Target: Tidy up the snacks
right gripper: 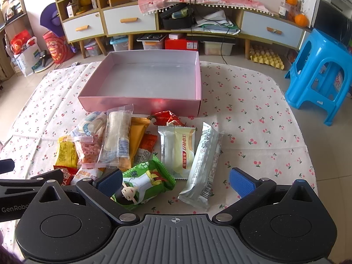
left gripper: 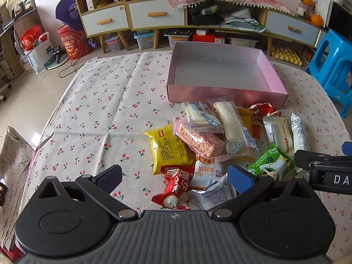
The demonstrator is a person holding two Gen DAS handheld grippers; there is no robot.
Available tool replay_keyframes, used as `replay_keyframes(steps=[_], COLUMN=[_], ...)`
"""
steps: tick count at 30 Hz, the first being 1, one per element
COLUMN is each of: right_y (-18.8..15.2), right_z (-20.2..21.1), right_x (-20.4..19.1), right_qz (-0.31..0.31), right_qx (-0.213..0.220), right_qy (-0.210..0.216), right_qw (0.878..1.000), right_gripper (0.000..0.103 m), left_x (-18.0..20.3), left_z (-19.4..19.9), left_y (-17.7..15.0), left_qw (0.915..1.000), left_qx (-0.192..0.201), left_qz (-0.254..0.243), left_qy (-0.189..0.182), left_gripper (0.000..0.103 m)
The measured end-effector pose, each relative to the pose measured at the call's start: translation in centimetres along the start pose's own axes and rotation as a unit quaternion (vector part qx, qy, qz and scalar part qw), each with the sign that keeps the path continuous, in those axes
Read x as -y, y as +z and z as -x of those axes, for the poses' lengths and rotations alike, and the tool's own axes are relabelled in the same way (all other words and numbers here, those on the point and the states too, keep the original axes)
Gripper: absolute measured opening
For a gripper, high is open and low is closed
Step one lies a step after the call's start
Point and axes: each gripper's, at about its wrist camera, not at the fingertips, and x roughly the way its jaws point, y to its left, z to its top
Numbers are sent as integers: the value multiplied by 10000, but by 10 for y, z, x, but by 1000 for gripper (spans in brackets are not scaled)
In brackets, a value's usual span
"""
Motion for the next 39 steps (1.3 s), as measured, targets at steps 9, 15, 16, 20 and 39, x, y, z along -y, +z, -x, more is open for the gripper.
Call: replay_keyframes(steps=[9,15,16,20,39], right_y=[4,22,27,45,58], right_z=[-3,5,3,-13,-88], right_x=[5,9,12,19,29], right_qz=[-128,154,84,7,-1297], right_qx=[-46,38,-87,-395,-780], right_qy=[179,406,547,736,2350], right_qw=[9997,9990,9984,9965,9601], right_gripper=[103,103,103,103,65], left_x=[-5,-22,-24,-25,-20], left_z=[-3,3,1,-12,-85], left_y=[8,26,29,42,67], left_qw=[9999,9985,9986,9988,9823], left_qx=[-43,360,328,98,-363], left_qz=[40,217,176,47,748], left_qy=[-102,-343,-380,-486,-1677], left_gripper=[102,103,102,101,54])
